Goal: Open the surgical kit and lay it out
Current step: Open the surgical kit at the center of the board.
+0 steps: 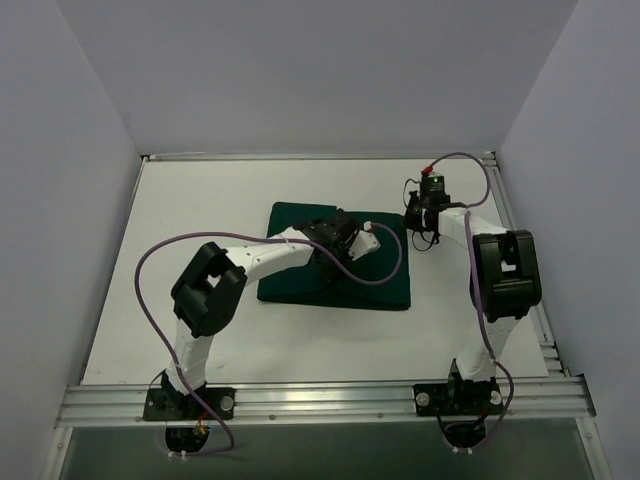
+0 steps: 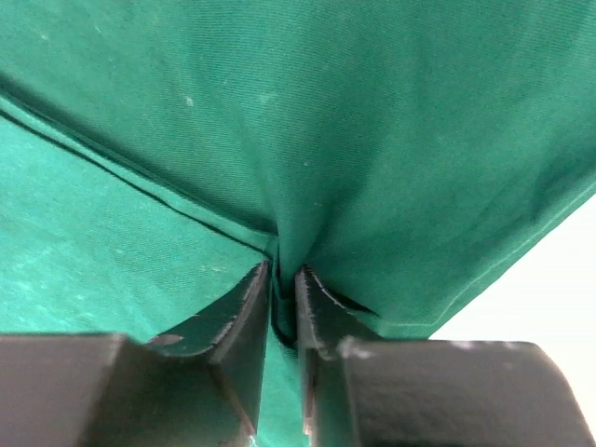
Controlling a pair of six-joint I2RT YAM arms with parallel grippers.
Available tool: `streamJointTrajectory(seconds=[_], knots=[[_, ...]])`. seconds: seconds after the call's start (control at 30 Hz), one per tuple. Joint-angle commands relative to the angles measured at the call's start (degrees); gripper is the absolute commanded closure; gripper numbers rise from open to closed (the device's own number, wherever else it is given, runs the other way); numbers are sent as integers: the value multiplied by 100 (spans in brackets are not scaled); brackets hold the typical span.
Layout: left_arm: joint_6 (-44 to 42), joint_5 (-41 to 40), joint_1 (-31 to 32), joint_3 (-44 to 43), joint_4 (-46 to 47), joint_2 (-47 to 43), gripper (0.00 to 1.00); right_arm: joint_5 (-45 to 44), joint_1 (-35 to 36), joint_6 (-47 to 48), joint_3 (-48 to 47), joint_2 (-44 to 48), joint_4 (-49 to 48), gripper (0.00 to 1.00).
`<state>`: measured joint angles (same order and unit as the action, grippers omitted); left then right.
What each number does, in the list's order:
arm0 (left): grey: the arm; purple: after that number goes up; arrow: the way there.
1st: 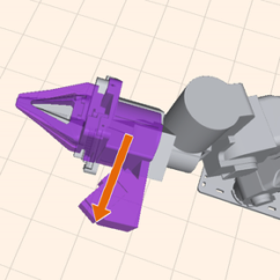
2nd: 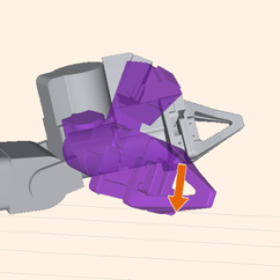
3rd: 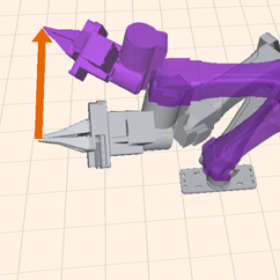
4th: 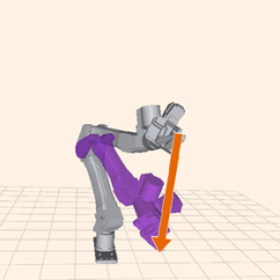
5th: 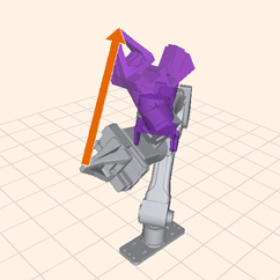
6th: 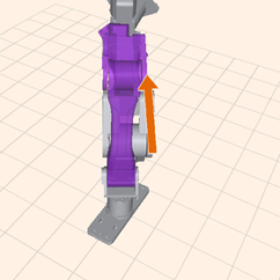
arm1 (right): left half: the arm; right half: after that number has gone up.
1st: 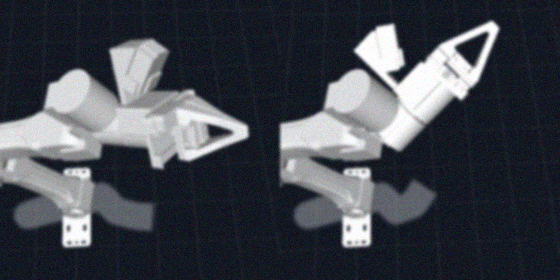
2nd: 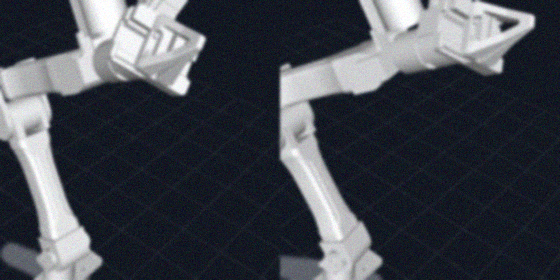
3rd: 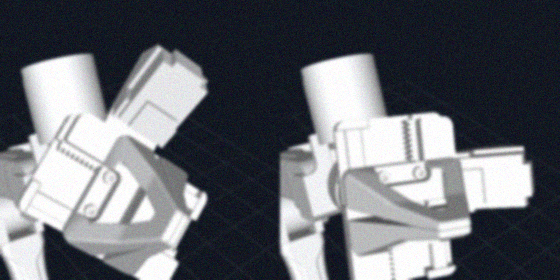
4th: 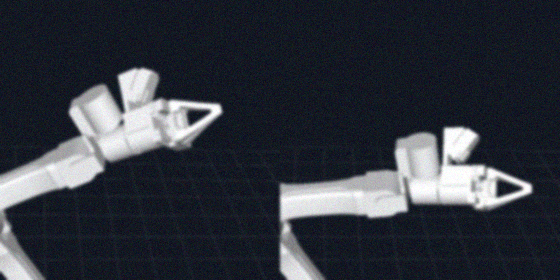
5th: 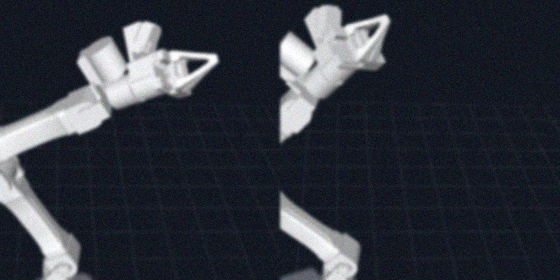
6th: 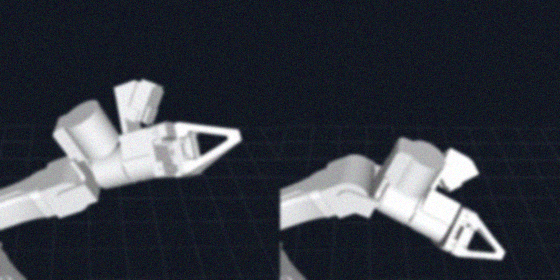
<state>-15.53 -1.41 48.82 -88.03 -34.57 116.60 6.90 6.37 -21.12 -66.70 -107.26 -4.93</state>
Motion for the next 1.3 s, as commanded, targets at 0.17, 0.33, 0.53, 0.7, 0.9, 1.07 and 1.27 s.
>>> streamJointTrajectory(seconds=[0.17, 0.33, 0.53, 0.7, 0.9, 1.07, 1.27], knots=[[24, 343, -267, -276, -173, -296, 52, 84, 92, -23, 51, 294, 106, 98], [41, 475, -285, -232, -208, -243, 60, 119, 180, -14, 51, 329, 185, 93], [103, 703, -320, -276, -270, -453, 51, 163, 171, -14, 113, 469, 141, 82], [67, 651, -364, -250, -261, -357, 53, 154, 171, -32, 130, 320, 150, 78], [103, 774, -426, -180, -296, -392, 54, 189, 224, -50, 306, 232, 62, 74], [85, 844, -434, -171, -331, -497, 44, 216, 312, -76, 359, 100, 10, 73], [85, 967, -487, -74, -393, -515, 48, 207, 356, -102, 412, -14, -26, 84]])
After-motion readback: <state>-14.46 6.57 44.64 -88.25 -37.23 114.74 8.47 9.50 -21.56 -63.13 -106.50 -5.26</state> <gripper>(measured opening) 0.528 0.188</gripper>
